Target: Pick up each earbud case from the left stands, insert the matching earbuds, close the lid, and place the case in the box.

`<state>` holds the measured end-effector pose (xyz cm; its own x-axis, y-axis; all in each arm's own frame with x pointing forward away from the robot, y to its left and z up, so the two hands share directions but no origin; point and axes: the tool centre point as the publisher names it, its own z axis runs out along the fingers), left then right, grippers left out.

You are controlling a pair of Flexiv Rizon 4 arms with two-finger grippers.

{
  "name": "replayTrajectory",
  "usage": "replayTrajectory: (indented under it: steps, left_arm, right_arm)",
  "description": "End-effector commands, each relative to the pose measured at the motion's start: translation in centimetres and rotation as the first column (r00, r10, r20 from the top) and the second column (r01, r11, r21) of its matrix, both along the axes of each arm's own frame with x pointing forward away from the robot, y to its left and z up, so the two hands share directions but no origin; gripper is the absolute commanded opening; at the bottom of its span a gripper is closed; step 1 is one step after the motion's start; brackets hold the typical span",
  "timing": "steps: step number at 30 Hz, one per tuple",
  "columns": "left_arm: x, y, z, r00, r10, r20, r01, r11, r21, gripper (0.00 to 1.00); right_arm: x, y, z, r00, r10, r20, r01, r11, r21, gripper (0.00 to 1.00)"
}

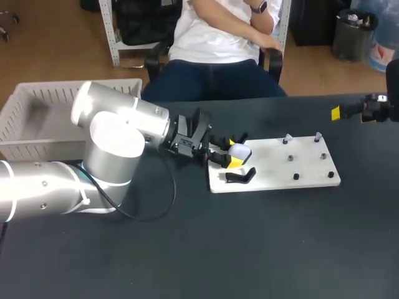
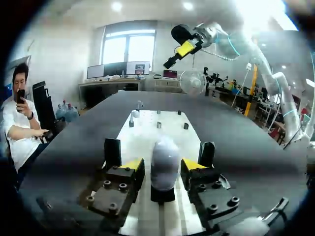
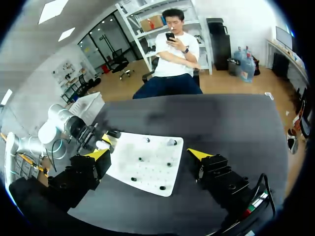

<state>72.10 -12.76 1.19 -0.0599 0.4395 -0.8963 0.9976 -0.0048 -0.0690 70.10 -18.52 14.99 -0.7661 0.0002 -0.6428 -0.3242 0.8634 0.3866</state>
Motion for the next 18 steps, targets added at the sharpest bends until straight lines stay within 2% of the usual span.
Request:
replayTrajectory:
  steps: [1, 4, 9, 16, 18]
  left_arm:
    - [0.28, -0.1, -0.11, 1.0, -0.005, -0.003, 0.005, 1.0, 0.0, 0.46]
    - [0.27, 0.0, -0.1, 1.0, -0.003, -0.003, 0.003, 1.0, -0.001, 0.44]
    - [0.26, 0.02, -0.1, 1.0, 0.001, -0.005, -0.001, 1.0, -0.005, 0.33]
    - [0.26, 0.08, -0.19, 1.0, -0.002, -0.01, 0.002, 1.0, -0.006, 0.02]
    - [0.27, 0.09, -0.2, 1.0, -0.001, -0.01, 0.001, 1.0, -0.006, 0.0]
  right_arm:
    - [-0.04, -0.01, 0.0, 1.0, -0.001, 0.0, 0.001, 1.0, -0.001, 1.0]
    - [-0.04, -0.01, 0.0, 1.0, -0.001, 0.0, 0.001, 1.0, -0.001, 1.0]
    - [-0.04, -0.01, 0.0, 1.0, -0.001, 0.0, 0.001, 1.0, -0.001, 1.0]
    - [-0.04, -0.01, 0.0, 1.0, -0.001, 0.0, 0.001, 1.0, -0.001, 1.0]
    - [-0.04, -0.01, 0.0, 1.0, -0.001, 0.0, 0.001, 1.0, -0.001, 1.0]
